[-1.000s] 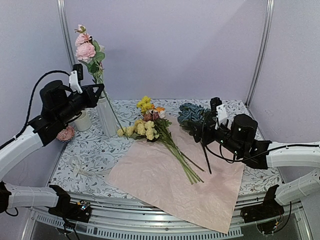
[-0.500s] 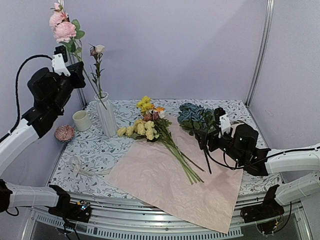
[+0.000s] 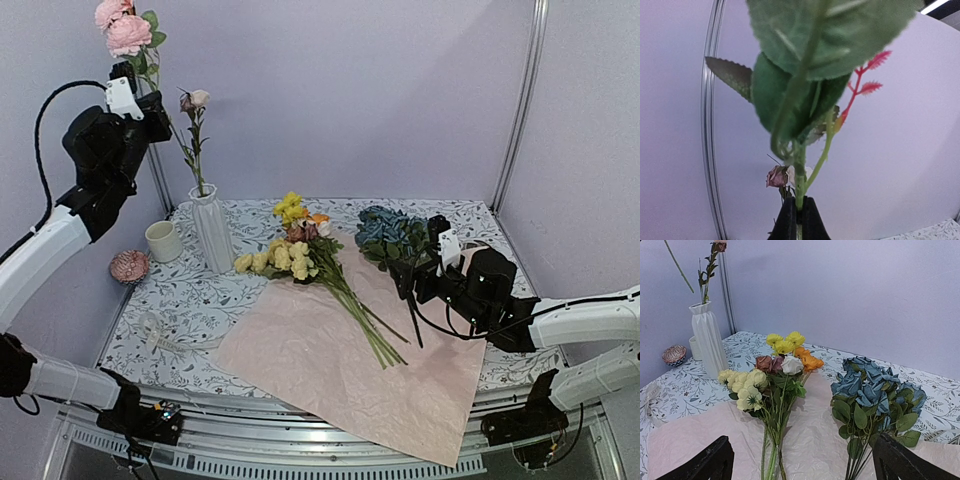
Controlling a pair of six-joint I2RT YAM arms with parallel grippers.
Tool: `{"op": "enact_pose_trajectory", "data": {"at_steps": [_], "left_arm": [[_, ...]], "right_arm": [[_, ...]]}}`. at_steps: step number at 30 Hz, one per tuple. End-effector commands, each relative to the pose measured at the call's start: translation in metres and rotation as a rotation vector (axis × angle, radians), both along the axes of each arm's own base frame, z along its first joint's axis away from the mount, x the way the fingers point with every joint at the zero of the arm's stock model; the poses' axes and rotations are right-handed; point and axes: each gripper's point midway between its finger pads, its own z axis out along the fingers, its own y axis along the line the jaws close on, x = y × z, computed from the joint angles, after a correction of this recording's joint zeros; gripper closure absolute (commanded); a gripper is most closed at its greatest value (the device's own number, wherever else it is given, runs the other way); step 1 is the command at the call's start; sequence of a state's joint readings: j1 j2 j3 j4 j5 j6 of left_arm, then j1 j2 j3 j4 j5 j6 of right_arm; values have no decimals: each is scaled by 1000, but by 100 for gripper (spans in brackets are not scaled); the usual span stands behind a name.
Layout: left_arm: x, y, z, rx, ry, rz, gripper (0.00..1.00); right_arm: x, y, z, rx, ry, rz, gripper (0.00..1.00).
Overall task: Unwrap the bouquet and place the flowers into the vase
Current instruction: Place the fake flower in the vase.
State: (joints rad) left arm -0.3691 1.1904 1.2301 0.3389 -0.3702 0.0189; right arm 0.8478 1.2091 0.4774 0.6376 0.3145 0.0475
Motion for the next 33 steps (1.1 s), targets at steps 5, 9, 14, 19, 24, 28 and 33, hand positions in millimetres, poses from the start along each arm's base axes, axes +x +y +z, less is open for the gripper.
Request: {"op": "enact_pose_trajectory", "data": {"at_steps": [5, 9, 14, 19, 24, 28, 33], "left_arm": [[26, 0, -14, 27, 20, 4, 100], [41, 0, -34, 48, 74, 19, 100], [57, 4, -65, 59, 168, 46, 100], [71, 1, -100, 61, 265, 38, 100], [83, -3, -137, 44, 373, 27, 100], [88, -7, -168, 16, 448, 6, 100], [92, -10, -194, -4, 528, -3, 100]], "right_arm": [[-2, -1, 3, 11, -17, 13, 1], [-3, 0, 2, 13, -14, 21, 1], [-3, 1, 2, 12, -13, 24, 1], [-3, 1, 1, 11, -13, 27, 1], [-3, 1, 2, 12, -14, 26, 1], [-2, 2, 0, 6, -11, 25, 1], [-2, 3, -1, 3, -8, 28, 1]]}}
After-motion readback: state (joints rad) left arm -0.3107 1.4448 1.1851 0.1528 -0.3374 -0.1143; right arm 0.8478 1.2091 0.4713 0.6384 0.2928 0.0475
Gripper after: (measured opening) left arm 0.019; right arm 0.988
